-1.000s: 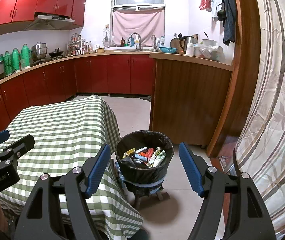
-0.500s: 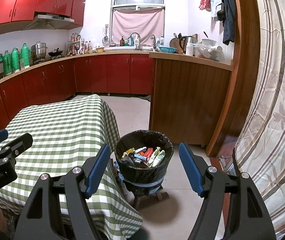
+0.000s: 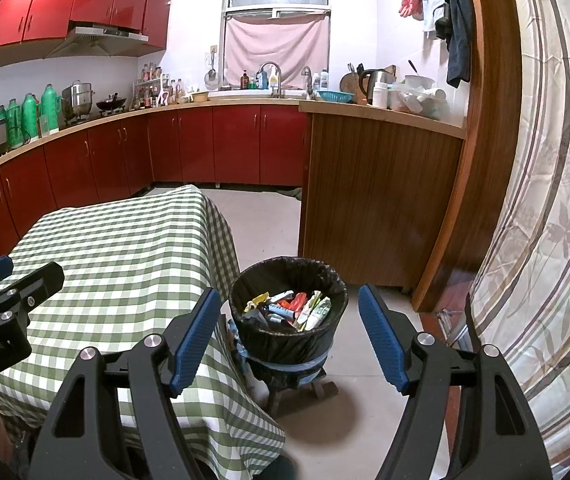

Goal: Collect trash

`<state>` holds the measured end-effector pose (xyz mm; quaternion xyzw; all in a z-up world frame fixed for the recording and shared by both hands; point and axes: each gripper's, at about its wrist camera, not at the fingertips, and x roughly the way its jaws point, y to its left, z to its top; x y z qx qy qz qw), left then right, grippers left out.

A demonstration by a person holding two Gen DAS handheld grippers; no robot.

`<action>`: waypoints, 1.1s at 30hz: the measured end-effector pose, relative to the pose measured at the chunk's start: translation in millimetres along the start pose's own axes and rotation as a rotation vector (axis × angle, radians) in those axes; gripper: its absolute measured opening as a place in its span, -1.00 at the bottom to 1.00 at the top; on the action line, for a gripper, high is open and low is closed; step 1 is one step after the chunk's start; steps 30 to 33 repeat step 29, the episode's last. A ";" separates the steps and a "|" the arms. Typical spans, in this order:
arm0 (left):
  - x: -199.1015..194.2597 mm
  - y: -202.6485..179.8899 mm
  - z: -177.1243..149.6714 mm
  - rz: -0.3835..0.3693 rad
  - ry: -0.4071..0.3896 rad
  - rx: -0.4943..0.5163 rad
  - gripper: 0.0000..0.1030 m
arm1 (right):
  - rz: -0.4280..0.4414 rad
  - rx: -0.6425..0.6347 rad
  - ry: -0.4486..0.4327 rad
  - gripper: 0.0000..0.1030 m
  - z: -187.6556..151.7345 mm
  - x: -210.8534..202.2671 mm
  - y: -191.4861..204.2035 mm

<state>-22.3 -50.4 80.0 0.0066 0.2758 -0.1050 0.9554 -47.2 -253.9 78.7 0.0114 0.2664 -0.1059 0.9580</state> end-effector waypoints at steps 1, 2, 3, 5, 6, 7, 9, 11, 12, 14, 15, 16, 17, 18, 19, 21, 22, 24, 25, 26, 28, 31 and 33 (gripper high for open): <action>0.1 -0.3 -0.1 -0.004 0.000 0.000 0.78 | 0.000 -0.001 0.000 0.36 -0.4 -0.1 -0.9; 0.4 -1.1 0.0 -0.009 0.000 0.002 0.79 | -0.001 -0.001 0.000 0.36 -0.5 0.1 -1.4; 1.1 -1.7 0.2 -0.010 0.002 0.005 0.81 | 0.000 0.000 0.000 0.36 -0.4 0.3 -0.1; 2.9 -4.3 -0.2 -0.014 0.011 0.012 0.85 | 0.000 0.000 0.002 0.36 -0.7 0.6 -0.4; 4.0 -5.1 -0.6 -0.014 0.016 0.011 0.87 | -0.001 0.000 0.002 0.36 -0.8 0.2 1.0; 4.4 -5.7 -1.0 -0.016 0.018 0.010 0.87 | -0.001 0.000 0.004 0.36 -1.1 0.4 1.2; 5.1 -6.4 -1.4 -0.023 0.018 0.011 0.88 | 0.000 -0.002 0.006 0.36 -1.4 1.0 1.2; 5.3 -6.6 -1.4 -0.025 0.016 0.009 0.91 | -0.001 -0.002 0.006 0.37 -1.8 1.0 0.7; 5.3 -6.4 -1.5 -0.025 0.017 0.009 0.91 | 0.000 -0.001 0.006 0.37 -1.5 1.1 1.4; 5.2 -6.6 -1.8 -0.023 0.017 0.010 0.91 | -0.001 -0.001 0.006 0.37 -1.9 1.1 1.2; 4.5 -7.6 -2.8 -0.004 0.011 0.011 0.91 | -0.001 -0.001 0.007 0.37 -1.9 1.1 1.2; 4.2 -7.5 -1.9 0.011 0.005 0.012 0.91 | 0.000 -0.002 0.009 0.37 -2.0 1.2 1.3; 3.2 -8.2 -1.6 0.017 -0.003 0.018 0.91 | 0.000 -0.003 0.011 0.37 -2.5 2.8 2.2; 2.7 -9.3 -1.0 0.017 -0.008 0.025 0.91 | 0.000 -0.005 0.013 0.37 -3.2 2.9 2.4; 2.2 -10.5 -0.1 0.015 -0.013 0.029 0.91 | 0.001 -0.005 0.015 0.37 -4.1 4.1 2.7; 2.6 -9.9 0.8 0.016 -0.011 0.030 0.91 | 0.003 -0.008 0.018 0.37 -5.2 4.9 3.4; 4.2 -9.5 1.3 0.020 -0.003 0.029 0.91 | 0.004 -0.009 0.019 0.37 -5.4 5.5 3.6; 8.2 -6.4 1.3 0.026 0.015 0.026 0.91 | 0.007 -0.013 0.021 0.37 -4.9 6.6 6.1; 11.0 -4.1 1.3 0.027 0.026 0.023 0.91 | 0.009 -0.015 0.022 0.38 -4.9 7.2 7.1; 14.0 -1.3 1.1 0.032 0.038 0.018 0.91 | 0.011 -0.018 0.023 0.40 -3.8 7.8 9.4; 19.6 6.4 1.2 0.049 0.060 0.004 0.91 | 0.018 -0.026 0.026 0.42 -2.4 10.4 13.0; 22.4 11.6 1.2 0.058 0.068 -0.003 0.91 | 0.027 -0.033 0.031 0.42 -1.8 12.8 16.3; 22.4 11.6 1.2 0.058 0.068 -0.003 0.91 | 0.027 -0.033 0.031 0.42 -1.8 12.8 16.3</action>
